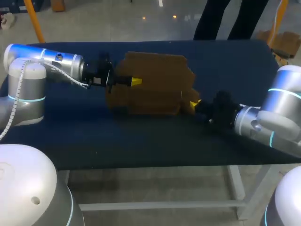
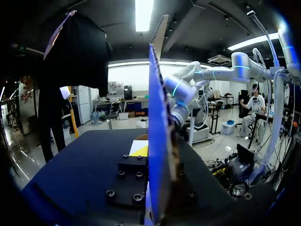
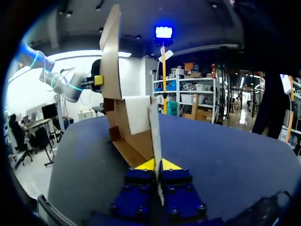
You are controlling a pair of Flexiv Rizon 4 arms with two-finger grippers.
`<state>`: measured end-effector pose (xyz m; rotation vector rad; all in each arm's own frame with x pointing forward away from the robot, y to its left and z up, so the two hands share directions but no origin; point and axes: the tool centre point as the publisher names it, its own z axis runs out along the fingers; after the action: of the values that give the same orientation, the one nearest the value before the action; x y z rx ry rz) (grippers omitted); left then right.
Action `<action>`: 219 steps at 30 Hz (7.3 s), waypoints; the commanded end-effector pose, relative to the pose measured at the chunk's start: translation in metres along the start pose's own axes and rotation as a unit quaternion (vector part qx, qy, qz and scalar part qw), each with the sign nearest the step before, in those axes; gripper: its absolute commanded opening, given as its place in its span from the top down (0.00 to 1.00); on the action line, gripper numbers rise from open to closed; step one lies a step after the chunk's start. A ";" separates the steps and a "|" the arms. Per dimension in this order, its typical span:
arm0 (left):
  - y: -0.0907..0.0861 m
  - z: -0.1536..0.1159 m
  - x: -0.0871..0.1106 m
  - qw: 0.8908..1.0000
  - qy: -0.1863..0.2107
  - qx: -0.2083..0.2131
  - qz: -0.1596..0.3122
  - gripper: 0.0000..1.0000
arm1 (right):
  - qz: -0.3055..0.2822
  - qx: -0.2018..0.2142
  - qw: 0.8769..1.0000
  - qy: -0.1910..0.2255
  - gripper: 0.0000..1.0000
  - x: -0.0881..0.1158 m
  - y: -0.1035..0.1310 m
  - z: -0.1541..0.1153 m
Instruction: Assemble the packaging by folding the flat box into shape, placing the metal phone stand inside, and closing the box properly
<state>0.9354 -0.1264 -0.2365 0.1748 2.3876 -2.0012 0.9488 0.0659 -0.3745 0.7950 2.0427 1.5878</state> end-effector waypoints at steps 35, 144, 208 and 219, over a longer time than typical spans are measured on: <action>0.003 0.002 0.000 1.000 0.001 0.000 0.000 1.00 | 0.036 0.003 0.999 -0.026 0.53 0.045 -0.004 0.031; 0.003 0.002 0.000 1.000 0.001 0.000 0.000 1.00 | -0.030 -0.013 0.999 -0.029 0.29 0.027 0.008 0.032; 0.003 0.002 0.000 1.000 0.001 0.000 0.000 1.00 | 0.042 0.051 0.956 -0.287 0.78 0.031 0.018 0.060; 0.003 0.002 0.000 1.000 0.001 0.000 0.000 1.00 | 0.047 0.072 0.941 -0.328 0.88 0.034 0.019 0.055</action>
<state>0.9344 -0.1230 -0.2365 0.1735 2.3885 -1.9993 0.9674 0.1211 -0.3706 1.2430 1.7437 1.1321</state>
